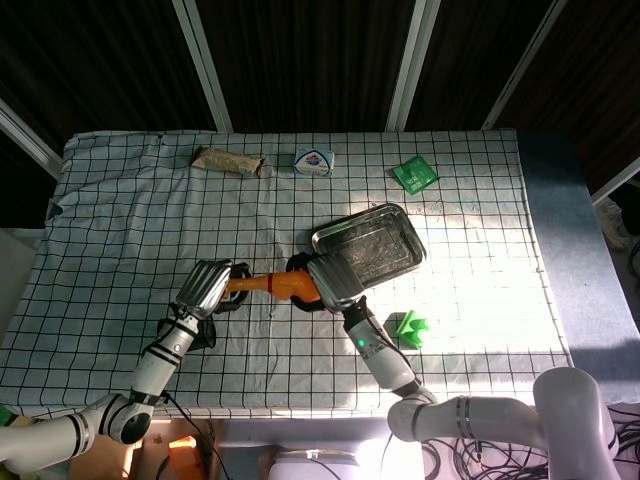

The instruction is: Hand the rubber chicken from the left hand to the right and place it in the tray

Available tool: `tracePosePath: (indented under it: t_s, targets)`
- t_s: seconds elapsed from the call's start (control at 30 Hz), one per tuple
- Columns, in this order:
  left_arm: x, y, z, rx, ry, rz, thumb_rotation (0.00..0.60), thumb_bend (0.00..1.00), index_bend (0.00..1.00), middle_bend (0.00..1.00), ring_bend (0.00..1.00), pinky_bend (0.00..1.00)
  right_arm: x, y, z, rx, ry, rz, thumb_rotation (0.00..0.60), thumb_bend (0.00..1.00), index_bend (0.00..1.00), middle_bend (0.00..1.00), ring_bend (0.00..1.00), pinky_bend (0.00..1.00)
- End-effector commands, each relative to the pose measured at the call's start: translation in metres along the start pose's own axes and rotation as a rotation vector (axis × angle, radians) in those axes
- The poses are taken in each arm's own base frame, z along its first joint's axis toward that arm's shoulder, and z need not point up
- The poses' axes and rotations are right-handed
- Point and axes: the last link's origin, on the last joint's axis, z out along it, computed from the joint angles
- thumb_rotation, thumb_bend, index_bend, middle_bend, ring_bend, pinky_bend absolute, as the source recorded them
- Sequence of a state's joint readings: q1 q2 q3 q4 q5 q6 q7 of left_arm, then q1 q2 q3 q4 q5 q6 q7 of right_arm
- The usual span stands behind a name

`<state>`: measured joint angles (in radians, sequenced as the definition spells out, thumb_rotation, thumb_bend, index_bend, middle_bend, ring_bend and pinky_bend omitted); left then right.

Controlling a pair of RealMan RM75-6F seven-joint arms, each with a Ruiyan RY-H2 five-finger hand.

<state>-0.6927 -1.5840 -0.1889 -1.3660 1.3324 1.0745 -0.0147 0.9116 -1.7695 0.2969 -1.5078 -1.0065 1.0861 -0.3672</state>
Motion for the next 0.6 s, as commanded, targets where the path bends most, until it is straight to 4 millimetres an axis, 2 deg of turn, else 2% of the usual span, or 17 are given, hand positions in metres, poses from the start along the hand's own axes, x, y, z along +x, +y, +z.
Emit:
tracePosePath:
  t_s: [0.03,0.1,0.13,0.2,0.27,0.3,0.37,0.5,0.6]
  targets:
    - [0.0,-0.002,0.0,0.008,0.003,0.0,0.6,0.81,0.61,0.76,0.53,0.7,0.001,0.002,-0.001,0.002,0.01,-0.024,0.6,0.5,1.0,0.89,0.83,0.9]
    - [0.001,-0.006,0.0,0.025,0.019,0.01,0.6,0.76,0.59,0.71,0.5,0.64,0.003,0.004,-0.002,0.007,0.018,-0.043,0.6,0.5,1.0,0.89,0.83,0.9]
    - [0.002,-0.009,0.0,0.039,0.029,0.028,0.6,0.7,0.54,0.64,0.46,0.59,0.004,0.006,-0.004,0.012,0.026,-0.058,0.6,0.5,1.0,0.89,0.83,0.9]
    - [0.004,-0.016,-0.001,0.064,0.038,0.047,0.6,0.58,0.32,0.43,0.35,0.48,0.007,0.009,-0.006,0.02,0.041,-0.088,0.6,0.5,1.0,0.89,0.83,0.9]
    - [0.01,-0.023,-0.002,0.084,0.053,0.053,0.6,0.49,0.06,0.16,0.15,0.34,0.012,0.015,-0.009,0.028,0.064,-0.126,0.6,0.5,1.0,0.89,0.83,0.9]
    - [0.013,-0.025,-0.003,0.087,0.065,0.046,0.6,0.45,0.0,0.07,0.07,0.28,0.013,0.018,-0.01,0.028,0.069,-0.136,0.6,0.5,1.0,0.89,0.83,0.9]
    - [0.021,-0.03,-0.005,0.083,0.101,0.011,0.6,0.42,0.0,0.0,0.0,0.2,0.018,0.027,-0.013,0.019,0.083,-0.152,0.6,0.5,1.0,0.89,0.83,0.91]
    - [0.033,-0.042,-0.011,0.074,0.12,-0.022,0.6,0.38,0.0,0.0,0.0,0.11,0.027,0.048,-0.016,-0.013,0.1,-0.189,0.6,0.5,1.0,0.89,0.83,0.91]
    - [0.045,-0.051,-0.017,0.084,0.135,-0.008,0.6,0.37,0.0,0.0,0.0,0.09,0.034,0.069,-0.019,-0.039,0.123,-0.262,0.6,0.5,1.0,0.89,0.83,0.91]
